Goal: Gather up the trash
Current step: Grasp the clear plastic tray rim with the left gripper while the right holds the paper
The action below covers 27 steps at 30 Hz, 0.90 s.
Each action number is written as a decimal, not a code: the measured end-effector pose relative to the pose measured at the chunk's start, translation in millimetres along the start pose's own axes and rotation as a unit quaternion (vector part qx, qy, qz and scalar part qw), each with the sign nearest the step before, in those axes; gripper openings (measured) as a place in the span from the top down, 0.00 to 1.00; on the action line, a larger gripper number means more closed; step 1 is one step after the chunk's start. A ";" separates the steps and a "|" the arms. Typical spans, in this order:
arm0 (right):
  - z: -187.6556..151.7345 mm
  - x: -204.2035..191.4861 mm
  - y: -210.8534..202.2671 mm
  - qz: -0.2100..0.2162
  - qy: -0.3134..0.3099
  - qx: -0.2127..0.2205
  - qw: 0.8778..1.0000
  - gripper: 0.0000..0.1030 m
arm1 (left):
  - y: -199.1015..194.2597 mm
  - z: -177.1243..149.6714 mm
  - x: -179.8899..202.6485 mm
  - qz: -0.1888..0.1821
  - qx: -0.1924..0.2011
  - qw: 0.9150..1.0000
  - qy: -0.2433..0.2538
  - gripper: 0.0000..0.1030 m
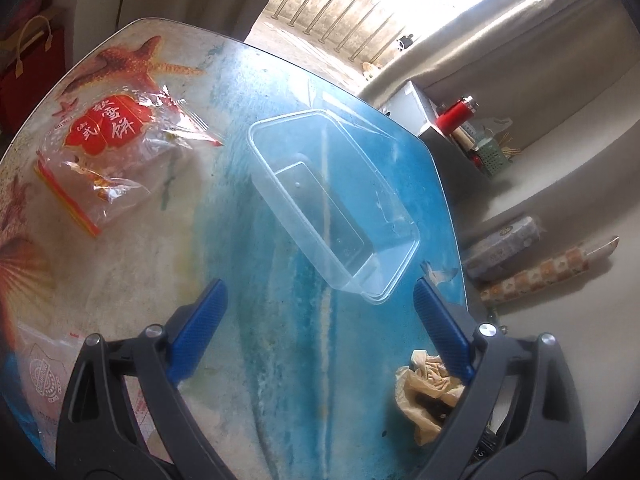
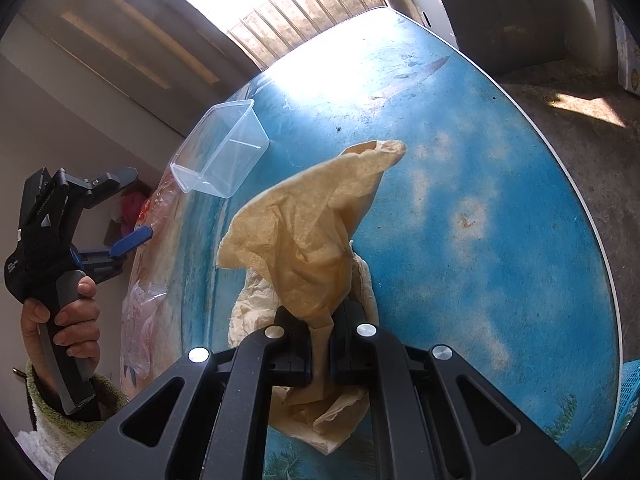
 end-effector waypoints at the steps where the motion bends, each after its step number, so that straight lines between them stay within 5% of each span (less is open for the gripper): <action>1: -0.1 0.1 -0.2 0.001 0.001 0.000 1.000 0.94 | 3.7 0.5 -2.8 -0.004 -0.004 1.000 -0.008 0.16; 11: 0.5 1.9 0.0 0.005 0.005 0.001 1.000 0.94 | 41.0 7.9 -13.6 -0.028 -0.032 0.996 -0.075 0.40; 27: -1.3 2.8 -1.3 0.002 0.008 0.004 1.000 0.94 | 73.2 5.2 -13.4 0.030 -0.053 0.998 -0.036 0.73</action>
Point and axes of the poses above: each gripper's, at about its wrist camera, not at the fingertips, and y roughly the way its jaws point, x to its right, z to its top, the point moved 9 cm from there along y, roughly the way its jaws point, and after that the axes turned 1 degree about -z, right-handed, at the moved point
